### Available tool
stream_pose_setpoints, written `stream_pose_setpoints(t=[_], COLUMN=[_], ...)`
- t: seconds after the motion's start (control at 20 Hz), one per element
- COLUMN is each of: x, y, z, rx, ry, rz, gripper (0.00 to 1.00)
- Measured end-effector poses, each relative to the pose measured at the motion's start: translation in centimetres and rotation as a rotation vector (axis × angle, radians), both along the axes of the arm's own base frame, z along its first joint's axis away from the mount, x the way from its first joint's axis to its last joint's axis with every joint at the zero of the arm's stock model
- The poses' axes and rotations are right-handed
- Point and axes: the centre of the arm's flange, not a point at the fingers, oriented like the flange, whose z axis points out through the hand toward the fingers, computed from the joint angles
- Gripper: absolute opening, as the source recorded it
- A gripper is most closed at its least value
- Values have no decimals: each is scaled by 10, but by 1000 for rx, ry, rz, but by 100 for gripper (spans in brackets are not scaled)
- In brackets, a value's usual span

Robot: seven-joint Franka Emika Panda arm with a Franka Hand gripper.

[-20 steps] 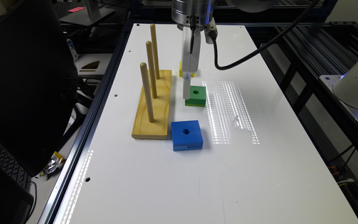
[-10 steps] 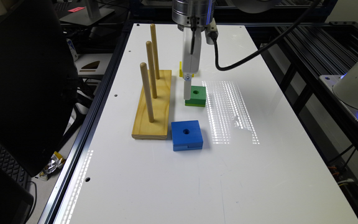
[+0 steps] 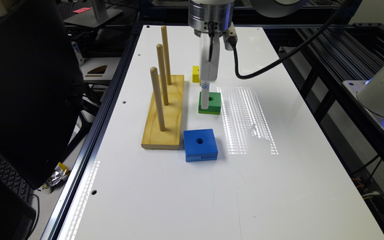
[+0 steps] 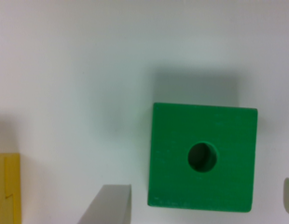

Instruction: Pick up green block.

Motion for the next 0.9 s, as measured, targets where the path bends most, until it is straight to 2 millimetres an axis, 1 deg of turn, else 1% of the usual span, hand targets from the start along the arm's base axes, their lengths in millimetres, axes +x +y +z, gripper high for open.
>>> stream_pose_setpoints(t=[0.25, 0.65, 0.75, 0.9], x=[-4, -4, -5, -6], y=[0, 0, 0, 0], z=[-7, -8, -13, -29], rx=[0, 0, 0, 2], ry=[10, 11, 15, 13], rz=[0, 0, 0, 0], gripper=[100, 100, 100, 100])
